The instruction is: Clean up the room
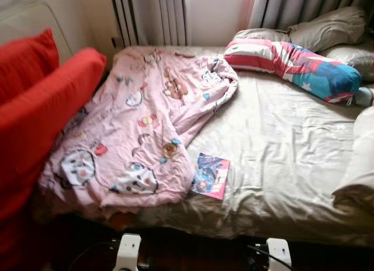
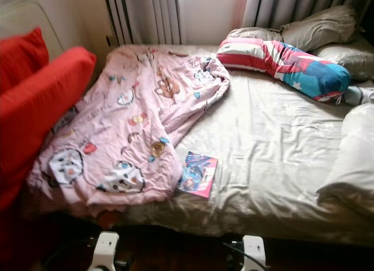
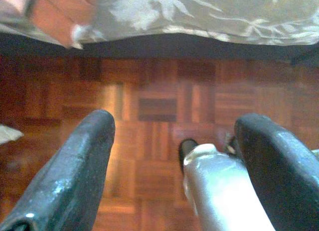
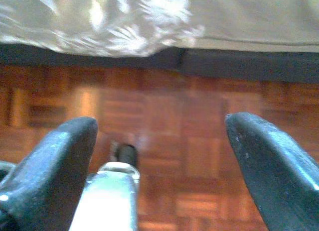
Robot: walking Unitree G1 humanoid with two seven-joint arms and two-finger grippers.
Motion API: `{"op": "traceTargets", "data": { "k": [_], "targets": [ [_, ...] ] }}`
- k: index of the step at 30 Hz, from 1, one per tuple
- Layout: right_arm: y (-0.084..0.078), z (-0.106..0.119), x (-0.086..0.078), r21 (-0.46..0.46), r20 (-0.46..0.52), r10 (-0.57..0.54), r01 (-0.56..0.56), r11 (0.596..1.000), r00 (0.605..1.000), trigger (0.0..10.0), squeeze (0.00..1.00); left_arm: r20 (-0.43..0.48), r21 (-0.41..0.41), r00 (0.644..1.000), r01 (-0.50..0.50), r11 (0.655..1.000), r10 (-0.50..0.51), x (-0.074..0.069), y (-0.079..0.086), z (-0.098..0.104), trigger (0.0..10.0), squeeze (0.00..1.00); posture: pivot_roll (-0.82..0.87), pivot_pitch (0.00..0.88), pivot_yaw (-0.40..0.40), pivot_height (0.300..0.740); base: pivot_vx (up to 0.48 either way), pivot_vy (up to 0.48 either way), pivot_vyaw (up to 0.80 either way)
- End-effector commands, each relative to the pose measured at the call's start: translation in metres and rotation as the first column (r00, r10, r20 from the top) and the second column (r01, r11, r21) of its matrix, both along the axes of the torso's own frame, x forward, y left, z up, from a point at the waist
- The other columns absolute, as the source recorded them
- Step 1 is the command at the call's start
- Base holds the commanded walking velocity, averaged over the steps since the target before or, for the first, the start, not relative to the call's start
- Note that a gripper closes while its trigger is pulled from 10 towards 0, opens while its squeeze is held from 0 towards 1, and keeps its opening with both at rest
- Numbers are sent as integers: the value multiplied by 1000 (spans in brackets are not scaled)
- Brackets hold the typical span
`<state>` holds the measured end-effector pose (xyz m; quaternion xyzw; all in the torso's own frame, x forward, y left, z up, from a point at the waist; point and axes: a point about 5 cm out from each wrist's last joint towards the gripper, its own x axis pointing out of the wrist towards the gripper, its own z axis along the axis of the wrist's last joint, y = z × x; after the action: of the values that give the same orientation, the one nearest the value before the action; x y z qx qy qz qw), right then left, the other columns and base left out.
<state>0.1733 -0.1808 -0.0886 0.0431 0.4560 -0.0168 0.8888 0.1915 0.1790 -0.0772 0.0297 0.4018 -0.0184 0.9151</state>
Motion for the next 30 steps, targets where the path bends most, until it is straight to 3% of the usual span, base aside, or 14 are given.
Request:
{"op": "traceTargets", "data": {
  "k": [1, 30],
  "targets": [
    [3, -1, -2, 8, -8, 0, 0, 1000, 1000, 10000, 0, -26, 13, 1000, 9, 1000, -9, -5, 2, -3, 10000, 0, 51, 73, 17, 740, 0, -390, 0],
    [3, -1, -1, 8, -4, 0, 0, 1000, 1000, 10000, 0, -25, 10, 999, 24, 1000, -23, -3, 0, -2, 10000, 0, 44, 45, 15, 740, 0, -390, 0]
  ]
}}
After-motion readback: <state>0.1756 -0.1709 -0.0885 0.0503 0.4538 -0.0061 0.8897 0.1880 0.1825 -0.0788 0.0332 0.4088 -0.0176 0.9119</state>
